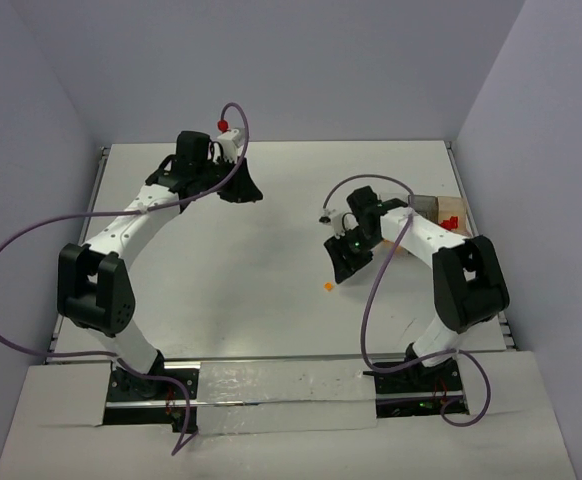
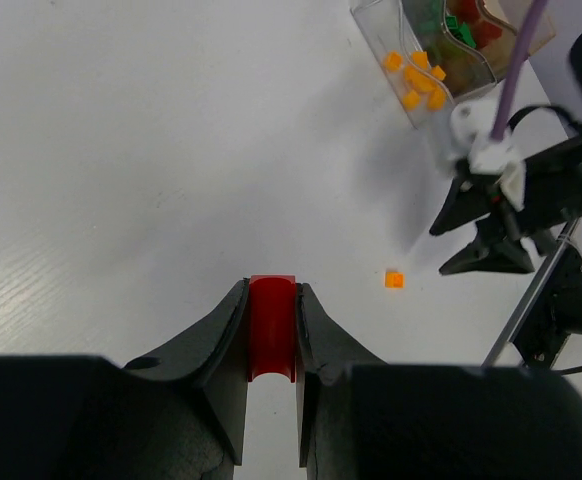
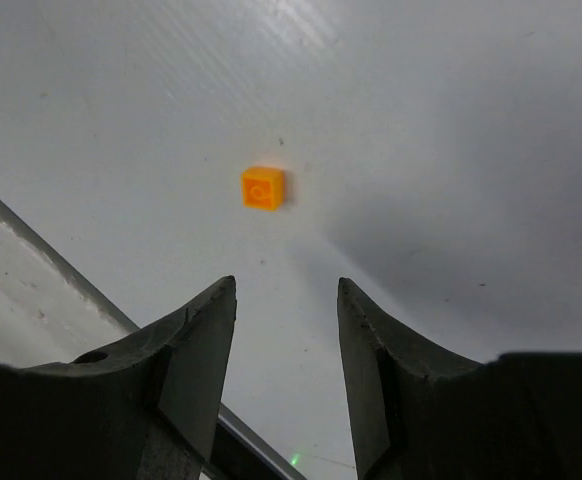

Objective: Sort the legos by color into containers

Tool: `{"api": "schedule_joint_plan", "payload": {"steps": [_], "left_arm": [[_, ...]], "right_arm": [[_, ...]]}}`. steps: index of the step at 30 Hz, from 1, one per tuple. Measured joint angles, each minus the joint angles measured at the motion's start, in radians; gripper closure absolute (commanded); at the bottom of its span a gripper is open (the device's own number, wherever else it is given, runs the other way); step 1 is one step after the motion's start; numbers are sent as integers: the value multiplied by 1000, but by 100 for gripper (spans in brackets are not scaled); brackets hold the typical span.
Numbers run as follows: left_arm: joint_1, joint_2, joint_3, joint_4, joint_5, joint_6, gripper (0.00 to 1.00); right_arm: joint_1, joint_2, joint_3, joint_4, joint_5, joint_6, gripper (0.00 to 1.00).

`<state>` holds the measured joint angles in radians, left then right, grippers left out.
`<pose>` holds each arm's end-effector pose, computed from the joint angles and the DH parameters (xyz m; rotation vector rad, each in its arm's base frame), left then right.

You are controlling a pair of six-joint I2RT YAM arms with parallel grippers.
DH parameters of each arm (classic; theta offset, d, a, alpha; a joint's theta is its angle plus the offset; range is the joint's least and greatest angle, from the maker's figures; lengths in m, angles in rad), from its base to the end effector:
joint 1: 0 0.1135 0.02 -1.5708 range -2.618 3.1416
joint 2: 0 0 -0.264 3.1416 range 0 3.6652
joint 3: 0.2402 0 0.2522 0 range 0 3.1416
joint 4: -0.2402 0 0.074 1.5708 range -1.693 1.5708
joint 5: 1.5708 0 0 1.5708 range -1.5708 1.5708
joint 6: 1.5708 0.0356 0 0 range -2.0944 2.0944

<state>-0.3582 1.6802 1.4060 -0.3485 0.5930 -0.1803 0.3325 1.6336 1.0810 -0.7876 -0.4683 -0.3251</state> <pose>0.3536 -0.1536 0.3070 0.5395 2.1629 -0.9492 0.2790 0.1133 0.1965 -0.9906 2.6607 0.6782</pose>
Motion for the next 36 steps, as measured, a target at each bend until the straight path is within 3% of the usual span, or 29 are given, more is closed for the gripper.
{"api": "schedule_joint_plan", "payload": {"steps": [13,20,27,31,36], "left_arm": [[-3,-18,-1,-9,6,9,100],[-3,-18,-1,-15,6,16,100],[-3,-18,-1,-16,6,22,100],[-3,-18,-1,-16,4,28,100],[-3,-17,-1,-21,-6,33,100]], "right_arm": [[175,50,-26,106,126,68,44],[244,91,-26,131,196,94,50],[251,99,-27,152,274,104,69],[255,99,-28,164,308,105,89],[249,82,-25,156,320,100,99]]}}
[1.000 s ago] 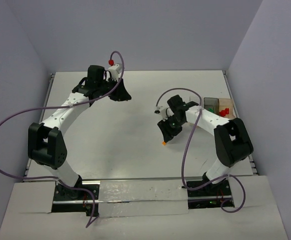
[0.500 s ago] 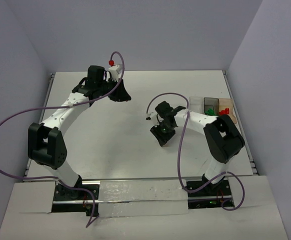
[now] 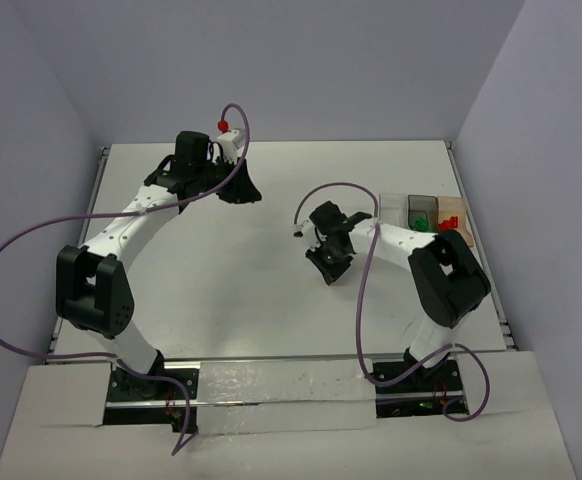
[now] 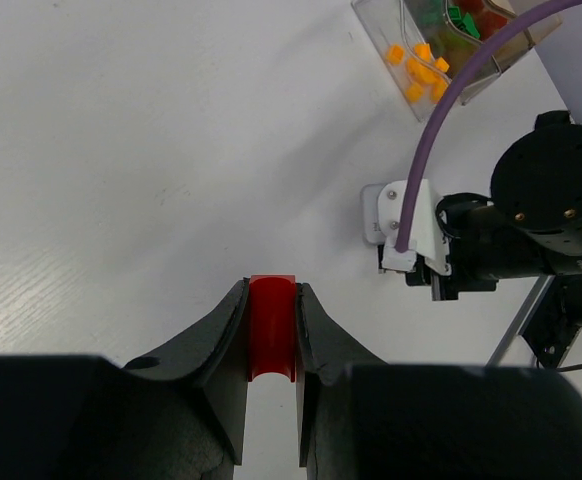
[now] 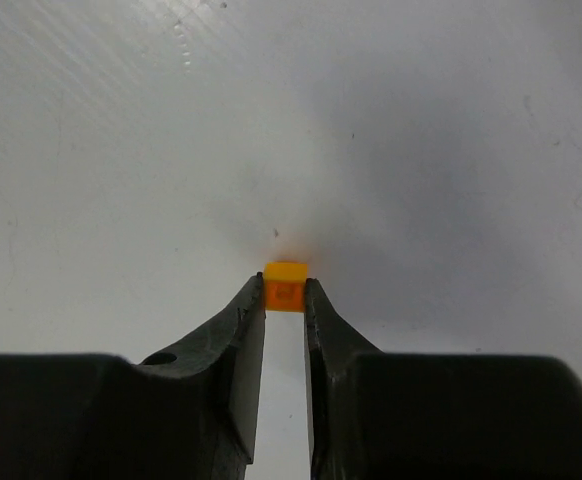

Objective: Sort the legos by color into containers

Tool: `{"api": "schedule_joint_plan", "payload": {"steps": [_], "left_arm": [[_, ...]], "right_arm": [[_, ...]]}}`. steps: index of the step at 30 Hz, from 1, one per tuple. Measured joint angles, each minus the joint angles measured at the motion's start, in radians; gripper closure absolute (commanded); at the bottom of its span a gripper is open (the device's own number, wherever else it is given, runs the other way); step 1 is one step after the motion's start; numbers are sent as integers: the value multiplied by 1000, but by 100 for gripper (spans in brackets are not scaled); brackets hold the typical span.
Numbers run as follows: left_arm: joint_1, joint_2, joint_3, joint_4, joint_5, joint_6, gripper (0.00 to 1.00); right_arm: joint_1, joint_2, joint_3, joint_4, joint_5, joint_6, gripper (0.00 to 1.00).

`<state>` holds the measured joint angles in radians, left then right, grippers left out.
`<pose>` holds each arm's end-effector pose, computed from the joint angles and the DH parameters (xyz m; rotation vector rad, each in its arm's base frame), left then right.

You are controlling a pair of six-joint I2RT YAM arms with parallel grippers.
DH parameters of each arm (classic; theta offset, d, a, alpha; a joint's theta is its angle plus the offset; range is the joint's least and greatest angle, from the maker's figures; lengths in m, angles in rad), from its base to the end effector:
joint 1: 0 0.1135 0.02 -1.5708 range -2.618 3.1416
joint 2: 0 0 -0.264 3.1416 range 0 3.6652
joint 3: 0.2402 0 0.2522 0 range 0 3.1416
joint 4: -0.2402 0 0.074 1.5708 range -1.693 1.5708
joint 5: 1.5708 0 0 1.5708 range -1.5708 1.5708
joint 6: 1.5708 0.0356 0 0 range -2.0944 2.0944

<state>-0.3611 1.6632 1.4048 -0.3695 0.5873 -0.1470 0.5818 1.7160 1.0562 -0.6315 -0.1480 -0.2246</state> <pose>0.3489 -0.1528 0.3109 0.5730 2.1537 -0.9269 0.2633 0.1795 0.1670 -1.1575 2.6369 0.2820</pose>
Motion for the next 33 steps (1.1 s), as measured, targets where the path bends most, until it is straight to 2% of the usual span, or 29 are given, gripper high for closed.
{"api": "schedule_joint_plan", "payload": {"steps": [4,9,12,20,25,27,29,31,33], "left_arm": [[0,3,0,-9,-8,5,100],[0,4,0,-9,-9,7,100],[-2,4,0,-8,-9,7,100],[-17,19,11,-7,-8,5,100],[-22,23,18,-6,-8,1,100],[-25,23,18,-5,-8,-1,100],[-28,23,18,-5,-7,-6,100],[-31,24,18,-5,-5,-13,100],[-32,27,19,-5,-1,-23,100]], "right_arm": [[-79,-43,68,-73,-52,-13,100],[-331,-60,310,-116,-100,-47,100],[-456,-76,394,-117,-81,-68,100],[-567,-11,468,-176,-28,-88,98],[-571,70,478,-189,-2,-87,86],[-571,92,478,-195,2,-86,74],[-571,105,479,-199,2,-83,67],[-571,115,482,-201,4,-80,53],[-571,122,486,-203,5,-77,48]]}}
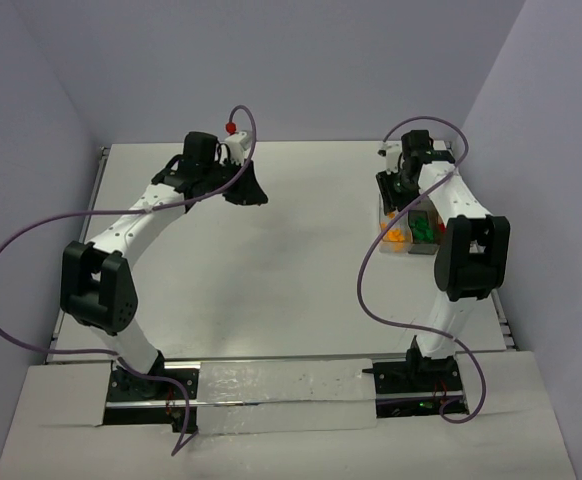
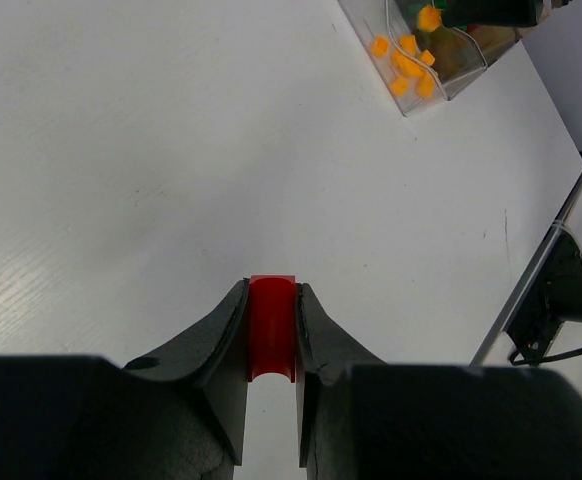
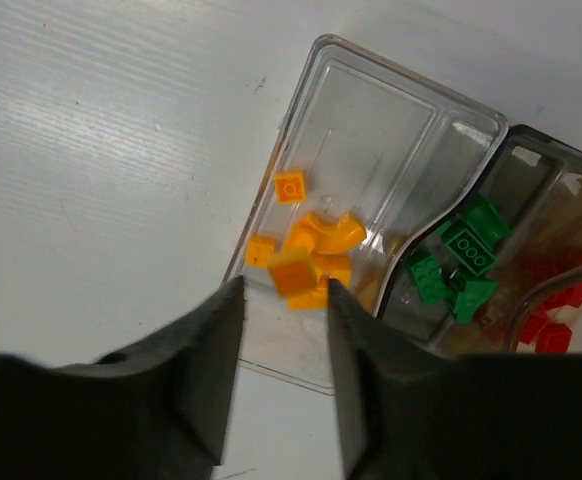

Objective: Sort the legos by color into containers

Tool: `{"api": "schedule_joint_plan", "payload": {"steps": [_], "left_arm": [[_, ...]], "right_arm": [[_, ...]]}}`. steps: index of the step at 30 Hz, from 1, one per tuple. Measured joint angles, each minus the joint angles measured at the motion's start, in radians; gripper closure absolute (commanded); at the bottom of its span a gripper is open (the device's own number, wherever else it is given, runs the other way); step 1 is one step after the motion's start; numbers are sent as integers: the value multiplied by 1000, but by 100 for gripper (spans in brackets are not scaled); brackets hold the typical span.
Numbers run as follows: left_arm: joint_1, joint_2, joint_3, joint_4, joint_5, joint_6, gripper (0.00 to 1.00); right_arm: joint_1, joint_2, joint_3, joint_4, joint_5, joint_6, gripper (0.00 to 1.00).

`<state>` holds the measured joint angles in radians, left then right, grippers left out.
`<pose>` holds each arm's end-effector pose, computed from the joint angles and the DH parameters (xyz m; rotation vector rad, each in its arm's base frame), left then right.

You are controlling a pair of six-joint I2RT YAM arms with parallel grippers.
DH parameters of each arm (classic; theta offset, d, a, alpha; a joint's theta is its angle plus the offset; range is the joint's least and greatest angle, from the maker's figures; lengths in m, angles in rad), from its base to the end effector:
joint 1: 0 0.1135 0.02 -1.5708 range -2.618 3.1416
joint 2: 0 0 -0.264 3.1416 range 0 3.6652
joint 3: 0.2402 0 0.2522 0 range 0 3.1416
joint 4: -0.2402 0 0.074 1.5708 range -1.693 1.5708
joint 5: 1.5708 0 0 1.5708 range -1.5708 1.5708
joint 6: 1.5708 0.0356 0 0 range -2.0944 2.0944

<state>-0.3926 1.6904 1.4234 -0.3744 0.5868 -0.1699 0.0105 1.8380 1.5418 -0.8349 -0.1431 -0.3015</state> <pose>0.3497 -0.1661 0.3068 0.5827 2.1757 -0.9562 0.3879 0.0091 0.2552 -0.4596 2.6454 0.1034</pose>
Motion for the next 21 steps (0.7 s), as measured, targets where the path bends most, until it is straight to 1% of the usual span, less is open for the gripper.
{"api": "schedule_joint_plan", "payload": {"steps": [1,7,9,10,12,14,16,18,21], "left_arm": [[0,3,1,0,3,-5,100],[0,28,8,0,42,-55,100],[0,33,11,6,73,-87,100],[0,34,12,12,92,-104,100],[0,34,4,57,147,-188,100],[-1,27,-28,142,201,-299,100],[-2,22,-57,198,225,-418,100],[-4,21,-72,222,233,-528,100],[-4,17,-92,247,234,-668,100]], "right_arm": [[0,2,1,-2,0,4,45],[0,2,29,-31,-7,12,43],[0,-3,44,-38,-38,16,42],[0,-8,51,-40,-63,20,39],[0,-35,52,-40,-139,33,39],[6,-74,52,-32,-220,50,39],[27,-120,52,-14,-298,73,39],[67,-168,41,24,-359,98,39],[160,-237,-3,92,-432,145,39]]}}
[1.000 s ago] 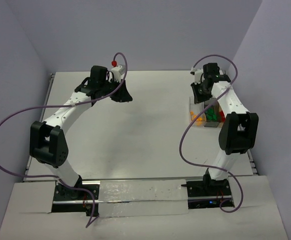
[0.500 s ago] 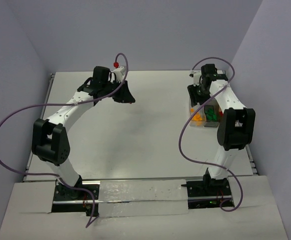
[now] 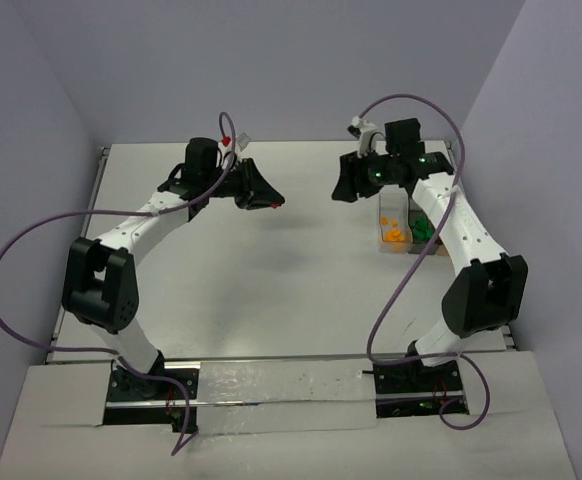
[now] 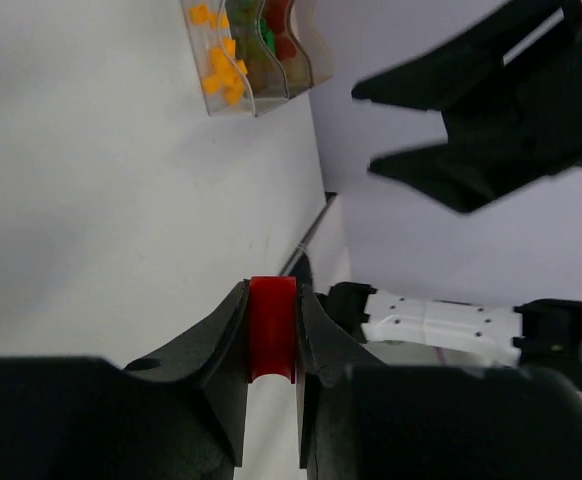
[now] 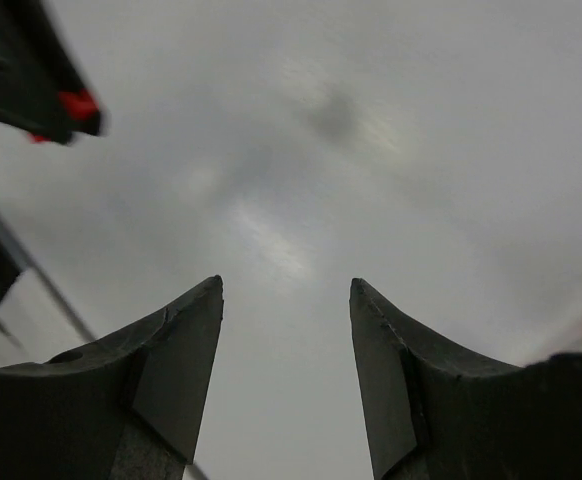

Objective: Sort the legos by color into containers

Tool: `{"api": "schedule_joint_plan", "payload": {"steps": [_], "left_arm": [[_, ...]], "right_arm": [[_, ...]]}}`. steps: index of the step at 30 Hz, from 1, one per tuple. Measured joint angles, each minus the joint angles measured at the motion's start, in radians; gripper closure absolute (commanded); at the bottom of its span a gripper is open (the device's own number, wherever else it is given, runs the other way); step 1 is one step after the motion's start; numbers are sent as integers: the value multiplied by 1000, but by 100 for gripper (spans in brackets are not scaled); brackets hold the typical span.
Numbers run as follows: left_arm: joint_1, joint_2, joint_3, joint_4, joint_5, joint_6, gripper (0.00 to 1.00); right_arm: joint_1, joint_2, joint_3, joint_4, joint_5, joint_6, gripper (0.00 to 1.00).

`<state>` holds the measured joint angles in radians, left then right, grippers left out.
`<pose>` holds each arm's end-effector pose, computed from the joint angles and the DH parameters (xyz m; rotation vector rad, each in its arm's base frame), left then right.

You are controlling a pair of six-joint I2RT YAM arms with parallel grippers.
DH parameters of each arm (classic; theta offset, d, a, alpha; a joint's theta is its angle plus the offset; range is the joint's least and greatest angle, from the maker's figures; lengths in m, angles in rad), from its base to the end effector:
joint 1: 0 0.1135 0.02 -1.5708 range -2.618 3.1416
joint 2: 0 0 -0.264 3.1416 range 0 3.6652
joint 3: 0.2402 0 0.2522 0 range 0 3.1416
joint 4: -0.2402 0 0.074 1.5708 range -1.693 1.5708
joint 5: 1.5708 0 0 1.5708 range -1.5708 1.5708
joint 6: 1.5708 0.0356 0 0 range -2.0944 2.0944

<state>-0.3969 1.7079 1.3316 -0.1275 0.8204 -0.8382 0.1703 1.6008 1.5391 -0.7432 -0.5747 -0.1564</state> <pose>0.3515 -0.1756 0.2934 0.0708 2.3008 -1.5530 0.3398 0.0781 0.3473 -0.6433 2.2219 0.6852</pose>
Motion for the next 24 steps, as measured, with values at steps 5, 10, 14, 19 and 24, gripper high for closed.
{"api": "schedule_joint_plan", "payload": {"steps": [5,10,14,19,24], "left_arm": [[0,-47,-117,152,7,-220,100],[-1,-62,-163,288,34,-347,100],[-1,-62,-136,281,38,-362,100],[-1,-59,-135,300,59,-425,100],[-3,-55,-139,331,89,-491,100]], "right_arm": [[131,-44,-73,113,-133,137,40],[145,-29,-106,210,-220,277,16],[153,0,-105,237,-236,297,0],[173,15,-105,251,-249,290,0],[207,15,-92,257,-239,250,0]]}}
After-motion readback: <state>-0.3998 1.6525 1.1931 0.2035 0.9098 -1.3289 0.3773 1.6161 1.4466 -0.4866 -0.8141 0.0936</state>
